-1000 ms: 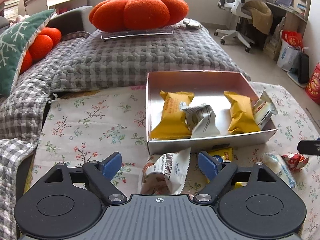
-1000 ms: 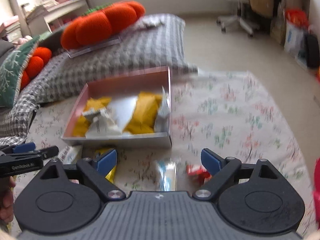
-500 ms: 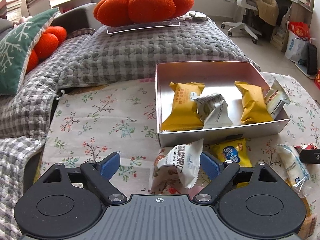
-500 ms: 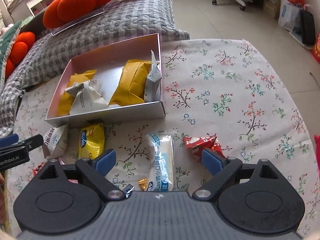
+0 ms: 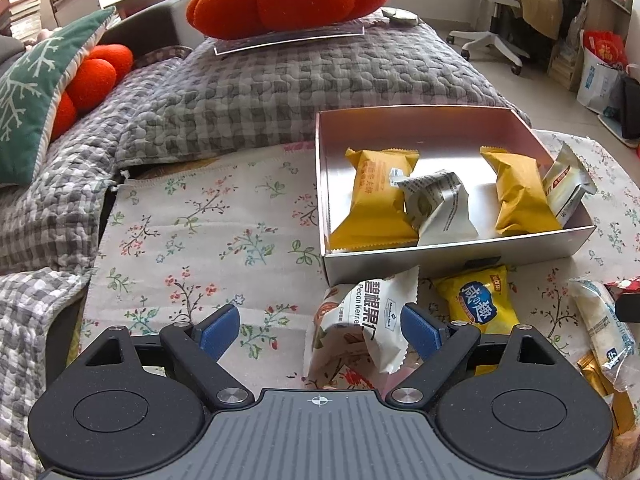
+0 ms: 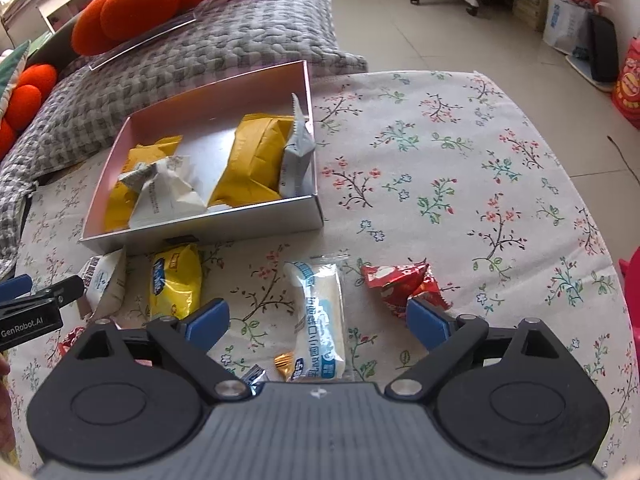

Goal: Organize snacks
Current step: 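Grasp the white pecan kernel pack with the left gripper while the right grasps the white-blue stick pack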

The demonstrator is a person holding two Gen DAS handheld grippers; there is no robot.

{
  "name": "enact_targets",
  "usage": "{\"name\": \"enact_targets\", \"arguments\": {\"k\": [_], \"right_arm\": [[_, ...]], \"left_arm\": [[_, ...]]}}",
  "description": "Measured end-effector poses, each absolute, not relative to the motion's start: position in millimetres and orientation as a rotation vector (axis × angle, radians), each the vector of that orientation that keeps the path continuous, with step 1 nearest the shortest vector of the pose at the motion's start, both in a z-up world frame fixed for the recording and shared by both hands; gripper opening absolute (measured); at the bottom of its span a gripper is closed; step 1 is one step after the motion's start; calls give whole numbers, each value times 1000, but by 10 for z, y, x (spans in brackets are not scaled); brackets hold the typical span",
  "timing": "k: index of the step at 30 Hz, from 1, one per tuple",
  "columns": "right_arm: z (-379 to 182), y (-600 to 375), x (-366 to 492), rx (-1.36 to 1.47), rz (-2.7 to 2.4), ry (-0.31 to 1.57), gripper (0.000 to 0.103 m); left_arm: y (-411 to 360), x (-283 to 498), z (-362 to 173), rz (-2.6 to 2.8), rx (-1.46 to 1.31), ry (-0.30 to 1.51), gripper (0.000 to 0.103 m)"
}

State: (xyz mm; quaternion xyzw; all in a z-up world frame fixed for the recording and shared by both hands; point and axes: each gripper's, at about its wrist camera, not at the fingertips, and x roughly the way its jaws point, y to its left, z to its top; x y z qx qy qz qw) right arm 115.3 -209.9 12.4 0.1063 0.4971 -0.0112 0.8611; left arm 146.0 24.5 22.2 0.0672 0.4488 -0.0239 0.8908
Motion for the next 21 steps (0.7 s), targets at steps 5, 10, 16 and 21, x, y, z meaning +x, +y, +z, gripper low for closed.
{"name": "enact_targets", "arguments": {"k": [5,10,16,21], "right_arm": [[69,-2087,1174,230,-19,1062,95],[23,-2076,1201,209,-33,1076,94],[23,-2105,1206,221,-45,1078,94],[1,-2066,1226,201,-48,1081,94]], "left_arm": [[245,1483,168,-52,135,952,90],[266,1515,156,-58,114,960,90],[456,1593,228,-45,11,948,93],[349,1637,132,-109,17,971,94]]}}
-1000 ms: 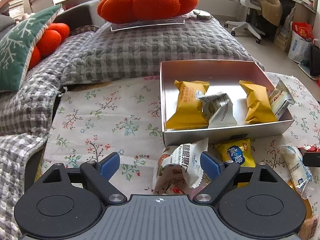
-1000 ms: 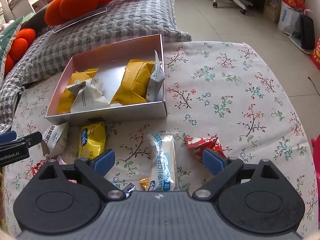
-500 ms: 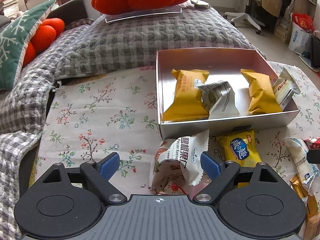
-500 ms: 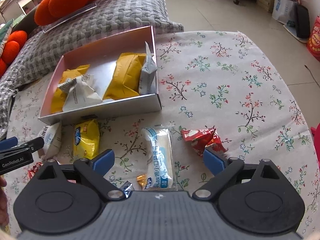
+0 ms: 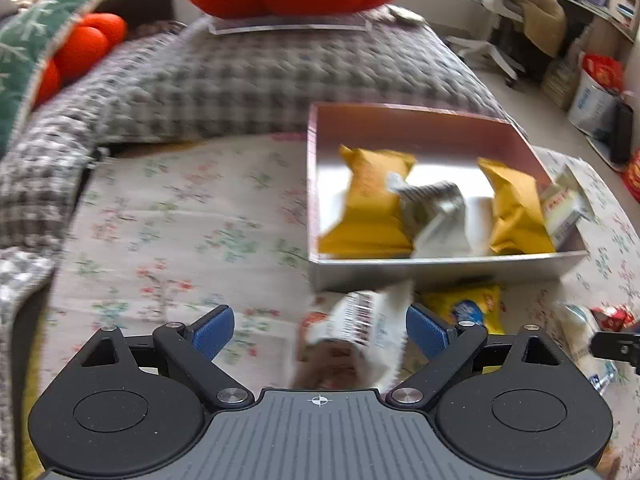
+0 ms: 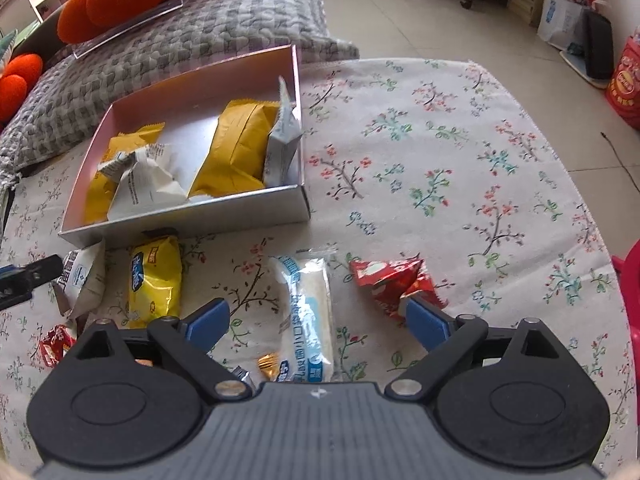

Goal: Organize snacks
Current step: 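Grasp the white pecan kernel pack with the left gripper while the right grasps the white-blue stick pack, then lift both held packs and lower them into the box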

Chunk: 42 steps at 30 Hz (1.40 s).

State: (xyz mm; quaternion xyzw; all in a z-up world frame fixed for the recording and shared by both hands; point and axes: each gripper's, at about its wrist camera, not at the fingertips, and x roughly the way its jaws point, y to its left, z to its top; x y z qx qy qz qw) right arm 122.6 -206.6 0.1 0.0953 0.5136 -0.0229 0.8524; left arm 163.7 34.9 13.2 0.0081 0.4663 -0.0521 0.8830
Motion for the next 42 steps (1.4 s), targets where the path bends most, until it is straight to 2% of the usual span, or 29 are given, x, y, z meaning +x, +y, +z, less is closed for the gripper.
{"name": "enact_targets", "arguments": {"k": [8,14,17,18,19,20,21,22,23,24,25,27,42], "right_arm": [[-104,-2093,1293,212,-65,1117,92],[-201,-2035,1357,217,-47,1149,82],[-246,-1964,1385,192,-37,1161,70],[-258,-1953,1390,188,-36,1165,63],[-274,-1943,1396,189,-31,1170,58],[-288,-1947,1404,197,-25,1174,58],[-284,-1945,1399,201,-24,1165,54],[-286,-1955,1403,207,-23,1162,45],[-281,-1969,1395,213,-27,1156,39],[-280,-1978,1395,216,-30,1153,29],[-278,-1992,1388,220,-33,1150,24],[-275,-2007,1373,236,-23,1147,20],[-65,-2049,1321,240,-21,1054,18]], "left_arm": [[294,1769,-91,-107,1,1030,96],[287,1772,-134,-124,-6,1024,96],[274,1751,-150,-155,-14,1012,93],[266,1750,-156,-155,-7,1004,93],[260,1751,-165,-151,2,999,91],[260,1755,-181,-144,7,1001,86],[260,1763,-198,-138,7,1008,82],[263,1777,-225,-133,5,1021,73],[269,1788,-242,-127,5,1028,69],[272,1783,-252,-121,8,1024,67],[269,1781,-254,-116,14,1021,66],[266,1780,-245,-96,18,1016,64],[305,1684,15,-130,-72,987,62]]}}
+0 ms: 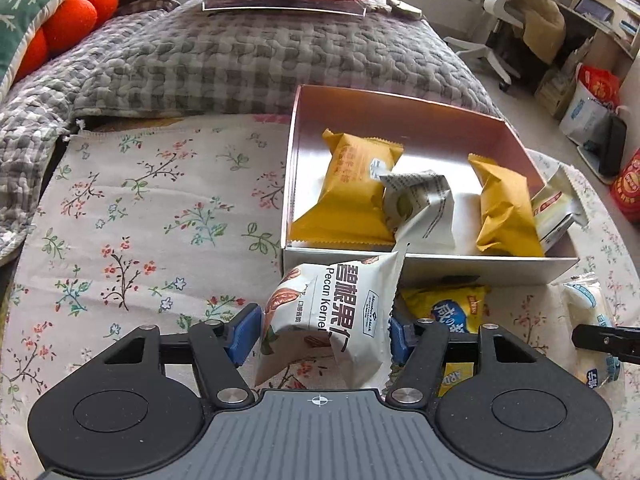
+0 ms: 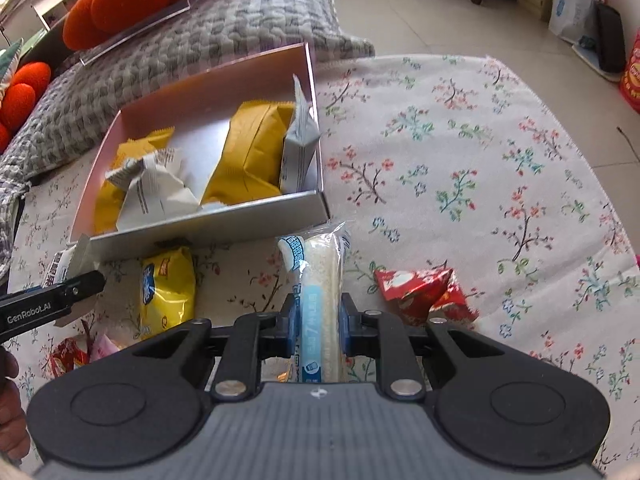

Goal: Organize snacks
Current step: 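Lift both held packs and lower them into the box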

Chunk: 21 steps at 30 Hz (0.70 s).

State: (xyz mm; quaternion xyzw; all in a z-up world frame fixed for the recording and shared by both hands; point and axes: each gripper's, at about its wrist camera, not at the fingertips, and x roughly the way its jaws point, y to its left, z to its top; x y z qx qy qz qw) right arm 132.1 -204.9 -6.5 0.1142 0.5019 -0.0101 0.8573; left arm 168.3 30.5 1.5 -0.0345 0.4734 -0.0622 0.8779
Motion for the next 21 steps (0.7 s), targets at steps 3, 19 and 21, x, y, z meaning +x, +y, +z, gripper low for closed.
{"name": "enact_targets", "arguments": {"k": [3,19,21], "right_arm": [[-3,-2042,1316,212,-30,1025,18],[368,-2191,1315,249,-92,842,18],[415,-2205,1332,228,-108,815,18]], "left_arm": [[328,1644,75,-143,-95,975,62],[326,1753,432,-185,-192,849,62],[349,1803,431,-178,-209,847,62]]}}
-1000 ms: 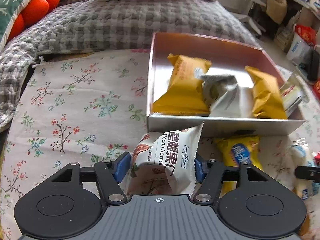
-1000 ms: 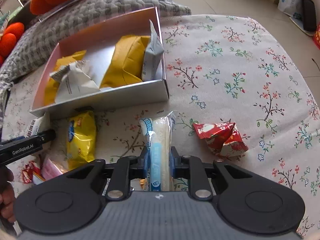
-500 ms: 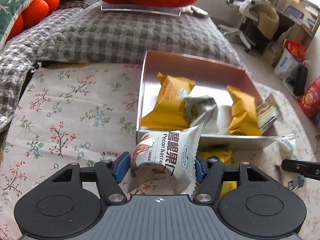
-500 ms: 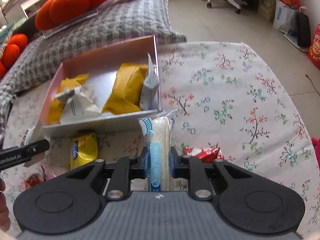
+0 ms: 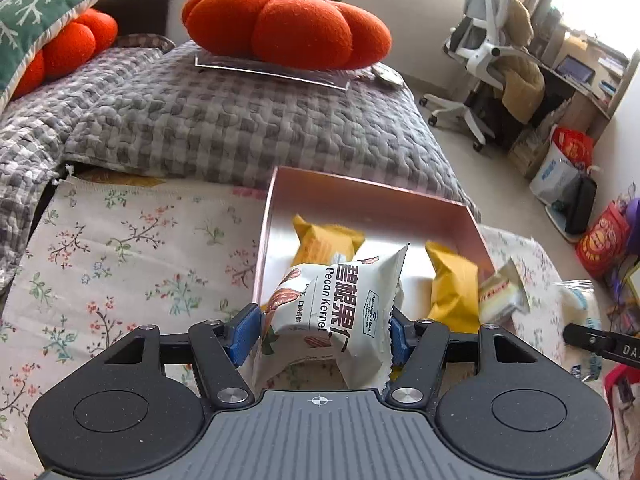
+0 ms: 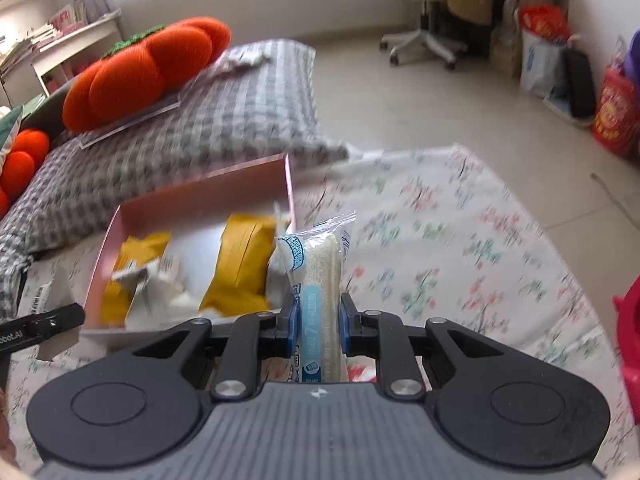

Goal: Organize snacks
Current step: 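Lift both held packs and lower them into the box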

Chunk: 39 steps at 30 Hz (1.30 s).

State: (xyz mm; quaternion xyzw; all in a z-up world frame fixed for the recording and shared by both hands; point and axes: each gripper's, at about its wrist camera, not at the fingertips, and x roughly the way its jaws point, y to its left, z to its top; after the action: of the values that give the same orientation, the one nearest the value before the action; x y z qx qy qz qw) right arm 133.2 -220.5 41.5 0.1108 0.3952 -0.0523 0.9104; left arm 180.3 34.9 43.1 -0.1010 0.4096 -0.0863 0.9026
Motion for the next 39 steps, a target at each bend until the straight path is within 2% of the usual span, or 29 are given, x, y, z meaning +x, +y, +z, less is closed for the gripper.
{"name": "enact_targets", "arguments": {"k": [9,18,33,35,39], "right_arm": [[498,-2129,1534,171,-95,750,18],[388,-1846,1780,283,91,784,18],[269,-1803,2035,386,121,801,18],[270,-1793,2051,409,130,782,21],[321,-1781,2042,436,143,745,37]], "left_arm": [[173,1906,348,-252,-232,868,62],[-22,2065,231,-306,-223,875,62],[152,2312,228,-263,-332,844,63],[169,2338,226,-235,-326,831,67],[200,2344,246,-228,-322,816,77]]}}
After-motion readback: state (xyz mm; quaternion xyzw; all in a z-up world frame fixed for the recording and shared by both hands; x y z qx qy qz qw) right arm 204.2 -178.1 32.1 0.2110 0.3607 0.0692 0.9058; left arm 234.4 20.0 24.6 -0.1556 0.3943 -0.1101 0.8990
